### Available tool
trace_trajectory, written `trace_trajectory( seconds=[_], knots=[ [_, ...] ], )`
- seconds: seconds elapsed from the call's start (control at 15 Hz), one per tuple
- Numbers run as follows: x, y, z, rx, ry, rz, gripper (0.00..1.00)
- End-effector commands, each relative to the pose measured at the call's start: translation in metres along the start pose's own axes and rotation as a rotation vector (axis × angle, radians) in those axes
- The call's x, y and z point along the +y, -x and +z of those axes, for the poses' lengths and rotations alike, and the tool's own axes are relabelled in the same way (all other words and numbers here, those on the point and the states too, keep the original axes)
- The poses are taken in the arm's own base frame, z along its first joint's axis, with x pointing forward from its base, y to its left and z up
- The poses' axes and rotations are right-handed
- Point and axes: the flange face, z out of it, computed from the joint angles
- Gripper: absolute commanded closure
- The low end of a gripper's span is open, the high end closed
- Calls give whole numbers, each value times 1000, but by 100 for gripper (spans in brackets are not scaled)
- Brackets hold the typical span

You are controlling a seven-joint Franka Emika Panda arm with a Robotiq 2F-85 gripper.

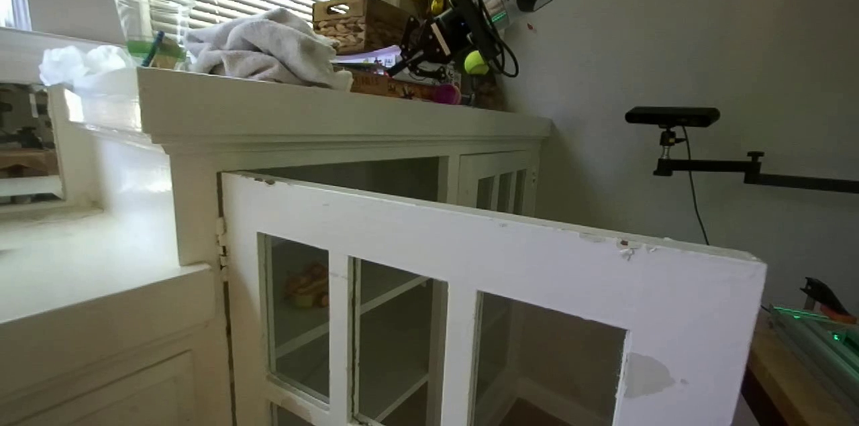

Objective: Put the paper in the cabinet

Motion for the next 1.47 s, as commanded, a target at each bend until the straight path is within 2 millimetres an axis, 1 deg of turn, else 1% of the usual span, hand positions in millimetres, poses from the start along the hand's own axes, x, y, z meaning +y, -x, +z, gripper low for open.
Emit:
trace_trajectory(
  seconds=[0.0,0.07,0.13,0.2,0.33,0.4,0.53,0.8,0.87,1.13,1.4],
  knots=[
    [-3,-5,-7,-28,-25,31,80],
    [-2,-6,-9,-37,-28,39,73],
    [-2,-6,-11,-53,-28,51,72],
    [-1,-6,-12,-72,-29,60,67],
    [0,-7,-14,-96,-36,73,53],
    [0,-8,-15,-104,-37,74,45],
    [5,-13,-15,-113,-42,76,32],
    [13,-23,-15,-110,-48,88,4],
    [14,-24,-14,-114,-53,96,0],
    [11,-20,-12,-162,-101,125,0],
    [11,-13,-3,-201,-179,132,0]
  ],
)
